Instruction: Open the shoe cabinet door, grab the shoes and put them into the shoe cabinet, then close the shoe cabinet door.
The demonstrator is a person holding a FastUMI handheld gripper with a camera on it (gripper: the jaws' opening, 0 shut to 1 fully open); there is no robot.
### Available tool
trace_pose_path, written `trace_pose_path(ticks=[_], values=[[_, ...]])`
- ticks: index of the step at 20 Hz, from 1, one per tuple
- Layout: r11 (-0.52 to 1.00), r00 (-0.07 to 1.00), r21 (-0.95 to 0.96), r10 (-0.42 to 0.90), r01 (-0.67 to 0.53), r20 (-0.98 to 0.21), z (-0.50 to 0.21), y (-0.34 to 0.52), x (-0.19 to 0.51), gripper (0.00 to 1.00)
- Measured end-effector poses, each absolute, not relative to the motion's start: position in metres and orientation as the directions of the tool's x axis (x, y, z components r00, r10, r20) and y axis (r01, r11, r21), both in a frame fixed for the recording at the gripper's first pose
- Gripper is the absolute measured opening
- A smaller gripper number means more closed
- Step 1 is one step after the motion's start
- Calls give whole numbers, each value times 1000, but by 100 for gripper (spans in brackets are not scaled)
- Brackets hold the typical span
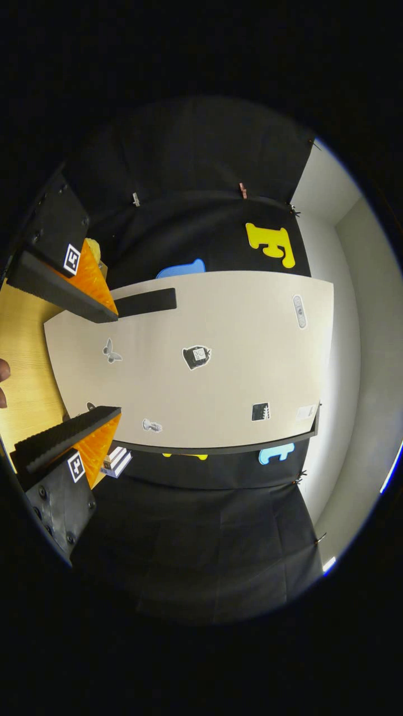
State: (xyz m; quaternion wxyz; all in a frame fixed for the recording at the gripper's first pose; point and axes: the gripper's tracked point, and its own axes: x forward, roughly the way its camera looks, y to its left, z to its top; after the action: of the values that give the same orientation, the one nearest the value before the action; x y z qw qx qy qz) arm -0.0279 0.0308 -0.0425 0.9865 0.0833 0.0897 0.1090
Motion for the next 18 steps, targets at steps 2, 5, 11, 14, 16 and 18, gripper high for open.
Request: trace_pose_path(ticks=[2, 5, 11, 14, 16, 18], values=[[960, 958, 181, 241, -212, -155, -43, 34, -31, 98], [958, 956, 181, 250, -222, -155, -42, 35, -33, 98], [958, 956, 183, 249, -220, -153, -43, 31, -34, 98], [958, 956, 185, 250, -221, -152, -43, 31, -35, 98], [958, 957, 184, 248, -220, -150, -43, 29, -36, 98], [959, 958, 184, 245, -217, -148, -43, 27, -37, 98]])
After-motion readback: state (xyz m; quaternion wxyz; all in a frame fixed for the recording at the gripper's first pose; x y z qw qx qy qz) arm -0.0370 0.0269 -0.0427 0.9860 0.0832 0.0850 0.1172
